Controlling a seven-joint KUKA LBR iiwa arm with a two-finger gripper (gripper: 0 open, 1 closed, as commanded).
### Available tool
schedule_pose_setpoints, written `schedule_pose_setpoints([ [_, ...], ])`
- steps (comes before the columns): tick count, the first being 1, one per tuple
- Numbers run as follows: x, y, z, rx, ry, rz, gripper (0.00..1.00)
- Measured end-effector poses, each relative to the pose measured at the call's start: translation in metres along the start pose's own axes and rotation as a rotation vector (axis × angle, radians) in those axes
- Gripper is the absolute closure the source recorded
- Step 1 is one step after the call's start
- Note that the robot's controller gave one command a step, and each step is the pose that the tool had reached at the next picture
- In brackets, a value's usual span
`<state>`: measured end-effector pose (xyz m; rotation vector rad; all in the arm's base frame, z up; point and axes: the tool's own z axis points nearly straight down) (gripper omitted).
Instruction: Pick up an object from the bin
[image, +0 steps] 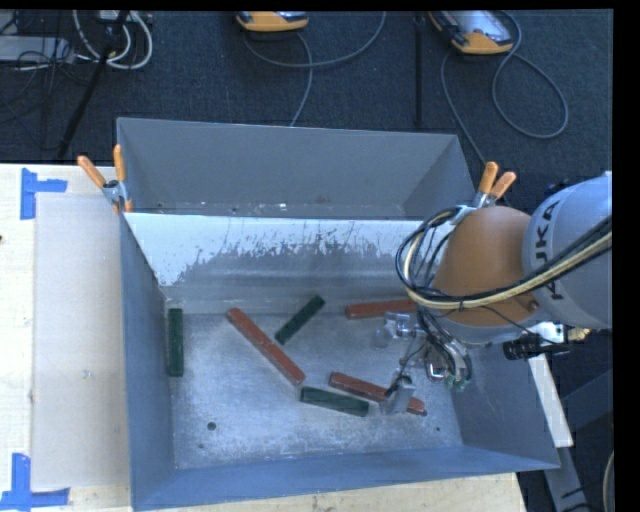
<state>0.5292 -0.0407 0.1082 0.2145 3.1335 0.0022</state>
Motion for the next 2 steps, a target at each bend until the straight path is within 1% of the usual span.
schedule_pose_setpoints([
  [1, 0.0073, -0.0018, 0.0397, 0.001, 0.005, 0.137, 0.00],
  [2, 0.0073, -0.0016, 0.0402, 0.002, 0.002, 0.135, 0.00],
])
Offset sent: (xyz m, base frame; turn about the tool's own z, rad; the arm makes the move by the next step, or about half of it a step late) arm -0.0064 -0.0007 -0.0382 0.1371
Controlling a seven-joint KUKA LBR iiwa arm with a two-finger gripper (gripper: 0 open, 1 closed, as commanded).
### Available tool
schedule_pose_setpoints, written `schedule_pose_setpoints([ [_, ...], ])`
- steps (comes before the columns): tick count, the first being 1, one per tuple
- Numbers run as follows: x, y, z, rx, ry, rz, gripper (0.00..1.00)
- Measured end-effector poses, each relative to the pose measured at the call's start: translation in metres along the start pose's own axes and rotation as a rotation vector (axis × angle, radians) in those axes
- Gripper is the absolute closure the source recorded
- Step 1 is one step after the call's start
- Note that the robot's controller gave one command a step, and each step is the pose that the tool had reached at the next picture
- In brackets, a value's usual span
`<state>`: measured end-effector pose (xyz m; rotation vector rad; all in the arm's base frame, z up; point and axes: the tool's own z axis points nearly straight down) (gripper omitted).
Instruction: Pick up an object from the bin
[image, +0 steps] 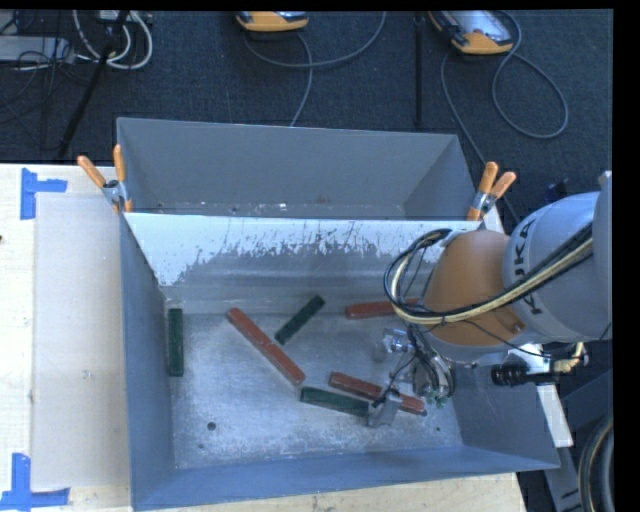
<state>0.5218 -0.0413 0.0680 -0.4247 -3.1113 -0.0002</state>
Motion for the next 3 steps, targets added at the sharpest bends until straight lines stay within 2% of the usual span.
schedule_pose_setpoints([
  [1, 0.000, 0.000, -0.001, 0.000, -0.002, -0.001, 1.00],
  [2, -0.001, 0.000, -0.047, -0.001, -0.004, -0.003, 1.00],
  [3, -0.003, 0.000, -0.111, -0.001, -0.007, -0.006, 1.00],
])
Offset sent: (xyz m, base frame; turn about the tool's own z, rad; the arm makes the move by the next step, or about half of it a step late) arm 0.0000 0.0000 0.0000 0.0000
